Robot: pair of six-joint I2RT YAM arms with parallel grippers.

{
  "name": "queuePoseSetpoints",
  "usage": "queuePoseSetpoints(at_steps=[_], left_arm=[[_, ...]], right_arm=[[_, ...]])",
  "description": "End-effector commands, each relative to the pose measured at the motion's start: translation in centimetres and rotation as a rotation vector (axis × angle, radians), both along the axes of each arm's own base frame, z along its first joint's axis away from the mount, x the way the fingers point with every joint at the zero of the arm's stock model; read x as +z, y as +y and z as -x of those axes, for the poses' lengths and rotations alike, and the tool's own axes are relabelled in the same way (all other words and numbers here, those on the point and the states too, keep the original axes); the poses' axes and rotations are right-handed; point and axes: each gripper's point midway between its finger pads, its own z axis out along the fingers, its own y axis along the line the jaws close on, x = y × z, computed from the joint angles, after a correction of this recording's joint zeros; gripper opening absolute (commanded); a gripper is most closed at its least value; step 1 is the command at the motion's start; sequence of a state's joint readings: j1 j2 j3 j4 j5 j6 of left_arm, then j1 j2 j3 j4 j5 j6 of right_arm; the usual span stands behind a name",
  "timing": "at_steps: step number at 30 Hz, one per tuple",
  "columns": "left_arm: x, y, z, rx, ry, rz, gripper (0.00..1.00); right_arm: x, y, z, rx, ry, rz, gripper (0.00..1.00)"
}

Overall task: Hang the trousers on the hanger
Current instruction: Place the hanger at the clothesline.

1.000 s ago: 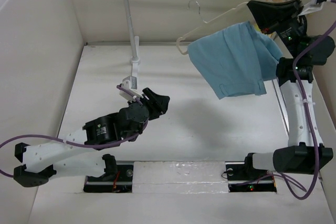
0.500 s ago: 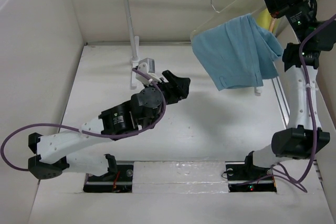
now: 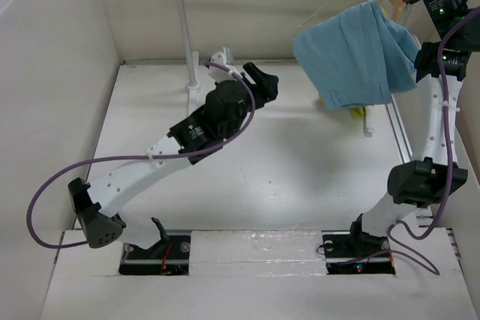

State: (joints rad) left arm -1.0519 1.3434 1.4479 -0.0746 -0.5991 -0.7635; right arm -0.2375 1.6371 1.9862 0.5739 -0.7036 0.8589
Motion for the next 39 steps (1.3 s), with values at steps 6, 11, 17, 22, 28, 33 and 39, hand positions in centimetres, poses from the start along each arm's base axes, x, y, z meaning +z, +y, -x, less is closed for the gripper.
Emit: queuePoseSetpoints(at_steps=[6,11,17,22,28,33,39], left_arm=[[1.3,0.0,0.1,-0.122,0.008,0.115,0.57],[-1.8,0.5,0.5,-0.108,0.055,0.062,0.57],[-2.5,0.3,1.1,-0.131,0.06,0.02,0.57],[-3.3,0.1,1.1,-0.141,0.076,-0.016,0.57],[-4.2,0.5,0.7,-0.152,0.092,-0.016,0.57],[-4.8,0.7,0.8,-0.151,0.09,-0.021,0.57],[-6.0,0.8,0.8,-0.16,0.107,-0.032,0.57]], right_arm=[[6.6,-3.0,2.0,-0.097,-0.212,-0.076,0.0],[5.5,-4.7,-0.1,-0.157,-0.175,-0.109,0.0],[4.9,-6.0,-1.2,-0.172,-0.195,-0.184,0.0],[4.6,-7.3,-1.3,-0.229,-0.199,-0.244,0.0],[0.8,-6.0,-3.9,-0.29,-0.106,-0.214,0.0],[-2.8,-3.3,-2.7,-0.276,-0.058,-0.162,0.0],[-9.2,-1.7,-0.7,-0.308,0.081,-0.066,0.03]])
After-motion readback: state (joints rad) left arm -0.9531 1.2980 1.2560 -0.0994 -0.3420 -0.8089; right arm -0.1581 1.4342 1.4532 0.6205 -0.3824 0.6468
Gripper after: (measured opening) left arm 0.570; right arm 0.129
